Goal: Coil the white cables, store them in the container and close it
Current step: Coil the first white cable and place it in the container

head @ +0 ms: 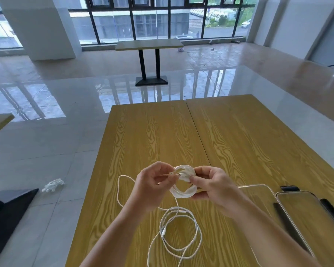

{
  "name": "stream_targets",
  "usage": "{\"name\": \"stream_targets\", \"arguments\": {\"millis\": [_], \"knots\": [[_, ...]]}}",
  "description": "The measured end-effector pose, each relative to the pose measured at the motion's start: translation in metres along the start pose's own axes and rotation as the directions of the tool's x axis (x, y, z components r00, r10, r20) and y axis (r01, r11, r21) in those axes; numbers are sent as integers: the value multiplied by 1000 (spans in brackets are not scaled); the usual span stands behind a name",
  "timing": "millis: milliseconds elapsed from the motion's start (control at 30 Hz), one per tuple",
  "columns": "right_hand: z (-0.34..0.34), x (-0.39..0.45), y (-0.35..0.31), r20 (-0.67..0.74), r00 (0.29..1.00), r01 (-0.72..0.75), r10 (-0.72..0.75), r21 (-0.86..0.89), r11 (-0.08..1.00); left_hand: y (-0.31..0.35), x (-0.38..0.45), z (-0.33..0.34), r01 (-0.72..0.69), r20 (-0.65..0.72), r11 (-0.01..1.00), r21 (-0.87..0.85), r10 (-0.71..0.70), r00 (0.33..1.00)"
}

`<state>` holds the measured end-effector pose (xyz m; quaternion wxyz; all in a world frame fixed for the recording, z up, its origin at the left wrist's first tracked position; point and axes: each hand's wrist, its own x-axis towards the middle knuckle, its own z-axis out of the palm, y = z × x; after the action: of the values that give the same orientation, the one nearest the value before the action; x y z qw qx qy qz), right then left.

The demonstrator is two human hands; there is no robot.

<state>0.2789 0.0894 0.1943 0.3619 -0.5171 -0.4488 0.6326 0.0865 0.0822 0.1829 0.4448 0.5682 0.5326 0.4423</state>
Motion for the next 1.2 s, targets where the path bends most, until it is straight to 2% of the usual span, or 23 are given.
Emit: {"name": "stream_targets", "arguments": {"millis": [100,167,400,667,800,1033,1200], "knots": [[0,-1,7,-74,997,-23,25,30,999,-8,-4,5,151,54,959,-239,-143,988],[-4,-2,12,-122,992,-36,40,34,999,-14,-6,10,238,98,913,-332,-218,971],[-30,-12,34,-188,976,-98,111,78,992,-29,-10,43,376,155,859,-346,-343,926],[-91,-24,61,-140,963,-207,231,170,964,-38,2,102,496,207,818,-293,-452,868],[-133,-28,79,-187,941,-238,280,221,946,-41,13,148,543,231,812,-215,-498,836],[-195,-38,113,-262,878,-268,399,422,866,-50,30,228,617,266,785,-60,-583,768],[-224,-41,136,-271,835,-269,479,559,784,-68,43,277,644,228,760,82,-644,731]]}}
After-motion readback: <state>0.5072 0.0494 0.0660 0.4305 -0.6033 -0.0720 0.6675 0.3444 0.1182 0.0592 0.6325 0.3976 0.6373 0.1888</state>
